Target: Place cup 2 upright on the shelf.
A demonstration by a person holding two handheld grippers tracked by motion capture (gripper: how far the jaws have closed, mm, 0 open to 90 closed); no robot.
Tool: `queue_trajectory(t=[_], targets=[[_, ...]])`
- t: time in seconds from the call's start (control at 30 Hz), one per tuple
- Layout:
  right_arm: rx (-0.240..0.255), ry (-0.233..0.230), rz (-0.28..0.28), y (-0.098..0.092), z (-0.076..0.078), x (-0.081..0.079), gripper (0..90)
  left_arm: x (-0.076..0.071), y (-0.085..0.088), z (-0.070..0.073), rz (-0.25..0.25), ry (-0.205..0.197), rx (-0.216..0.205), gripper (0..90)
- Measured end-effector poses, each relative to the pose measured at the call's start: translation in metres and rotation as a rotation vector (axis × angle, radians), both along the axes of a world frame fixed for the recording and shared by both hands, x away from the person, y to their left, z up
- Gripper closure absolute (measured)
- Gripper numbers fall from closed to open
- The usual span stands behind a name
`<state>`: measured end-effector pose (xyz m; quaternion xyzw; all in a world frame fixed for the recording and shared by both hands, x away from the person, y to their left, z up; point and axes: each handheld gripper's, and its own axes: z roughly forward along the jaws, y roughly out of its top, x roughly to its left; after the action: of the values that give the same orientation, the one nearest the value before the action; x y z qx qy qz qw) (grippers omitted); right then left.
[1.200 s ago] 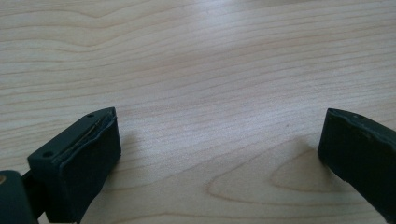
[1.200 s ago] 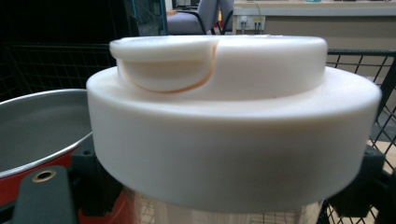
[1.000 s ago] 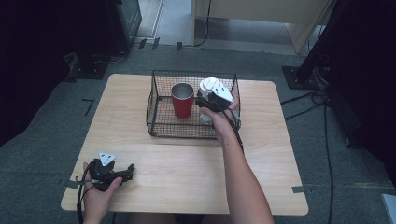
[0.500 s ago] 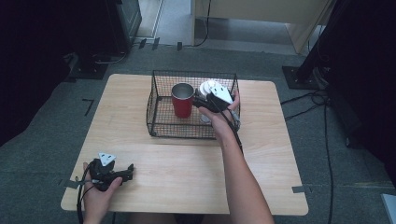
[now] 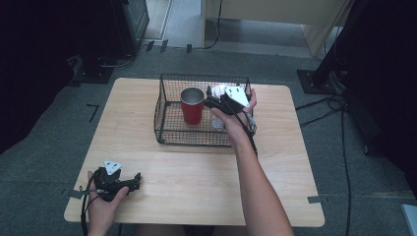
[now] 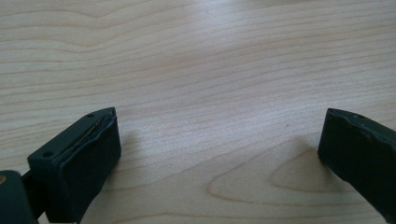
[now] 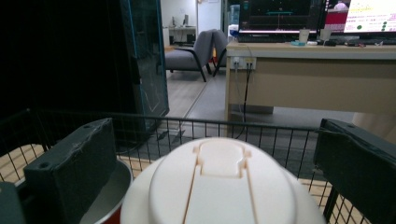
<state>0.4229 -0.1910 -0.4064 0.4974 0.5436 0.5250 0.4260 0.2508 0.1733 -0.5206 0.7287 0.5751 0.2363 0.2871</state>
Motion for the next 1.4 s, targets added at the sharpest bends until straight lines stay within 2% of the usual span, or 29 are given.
queue_trajectory(t=[0.2, 0.57, 0.83, 1.0, 1.4], targets=[[0.025, -0.019, 0.005, -0.004, 0.01, -0.009, 0.0, 0.0, 0.0, 0.0, 0.001, 0.0, -0.001, 0.1], [0.037, -0.038, 0.028, -0.025, 0.017, -0.041, 0.0, 0.0, 0.0, 0.0, 0.001, 0.0, -0.001, 0.1], [0.043, -0.029, 0.021, -0.046, 0.009, -0.066, 0.0, 0.0, 0.0, 0.0, 0.001, 0.0, -0.001, 0.1], [0.028, -0.024, 0.02, -0.058, 0.002, -0.079, 0.0, 0.0, 0.0, 0.0, 0.0, 0.0, -0.001, 0.0], [0.02, -0.023, 0.013, -0.083, -0.011, -0.104, 0.0, 0.0, 0.0, 0.0, 0.001, 0.0, -0.001, 0.1]])
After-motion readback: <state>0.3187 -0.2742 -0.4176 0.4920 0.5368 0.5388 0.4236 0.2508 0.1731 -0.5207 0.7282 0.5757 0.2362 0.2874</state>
